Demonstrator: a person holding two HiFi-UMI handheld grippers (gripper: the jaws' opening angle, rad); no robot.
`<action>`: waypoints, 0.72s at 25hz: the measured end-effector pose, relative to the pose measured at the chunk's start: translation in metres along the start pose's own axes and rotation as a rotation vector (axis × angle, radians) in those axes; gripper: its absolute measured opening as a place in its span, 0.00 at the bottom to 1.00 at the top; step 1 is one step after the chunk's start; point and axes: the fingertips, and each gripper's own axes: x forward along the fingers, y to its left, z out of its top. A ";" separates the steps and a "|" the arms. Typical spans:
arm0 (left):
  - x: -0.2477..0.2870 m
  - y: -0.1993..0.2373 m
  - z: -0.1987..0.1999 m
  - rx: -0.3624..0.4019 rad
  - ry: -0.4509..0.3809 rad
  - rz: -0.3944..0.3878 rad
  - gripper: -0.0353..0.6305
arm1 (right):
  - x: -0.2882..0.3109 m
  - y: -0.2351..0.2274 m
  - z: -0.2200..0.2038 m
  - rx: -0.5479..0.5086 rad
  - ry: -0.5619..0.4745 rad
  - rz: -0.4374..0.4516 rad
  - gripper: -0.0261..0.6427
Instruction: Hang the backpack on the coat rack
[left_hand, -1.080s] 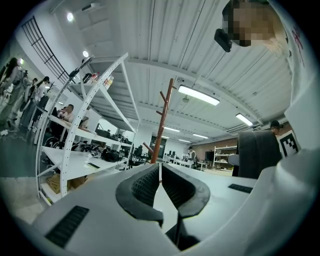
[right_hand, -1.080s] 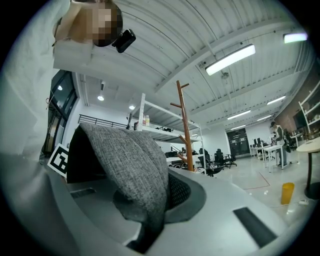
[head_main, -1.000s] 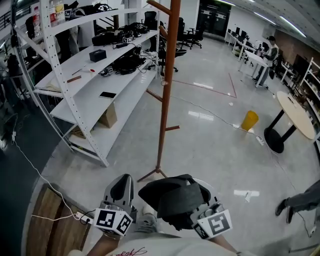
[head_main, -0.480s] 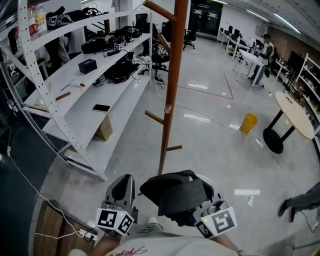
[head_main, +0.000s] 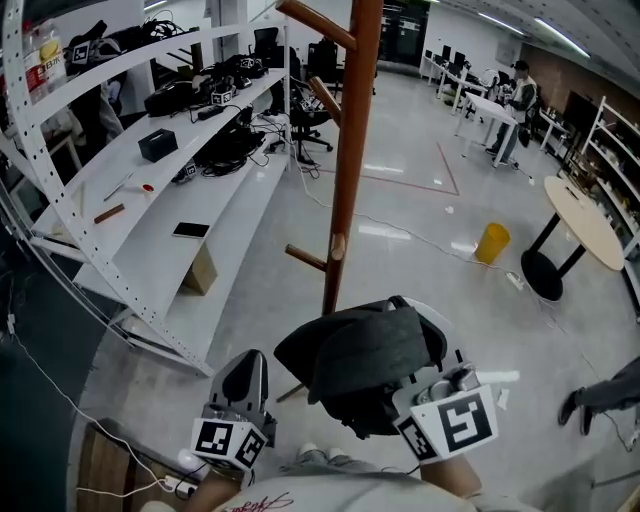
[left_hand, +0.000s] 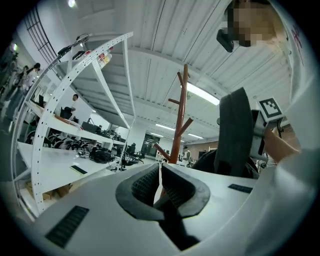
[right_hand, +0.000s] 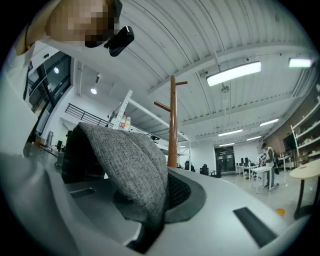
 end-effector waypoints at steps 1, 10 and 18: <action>0.002 0.000 0.000 -0.004 -0.002 0.001 0.09 | 0.007 -0.004 0.007 -0.017 -0.005 -0.018 0.07; 0.006 0.008 0.004 -0.045 -0.033 0.032 0.09 | 0.065 -0.031 0.031 -0.065 0.041 -0.100 0.07; 0.005 0.019 -0.001 -0.072 -0.038 0.066 0.09 | 0.108 -0.052 0.011 -0.081 0.149 -0.140 0.07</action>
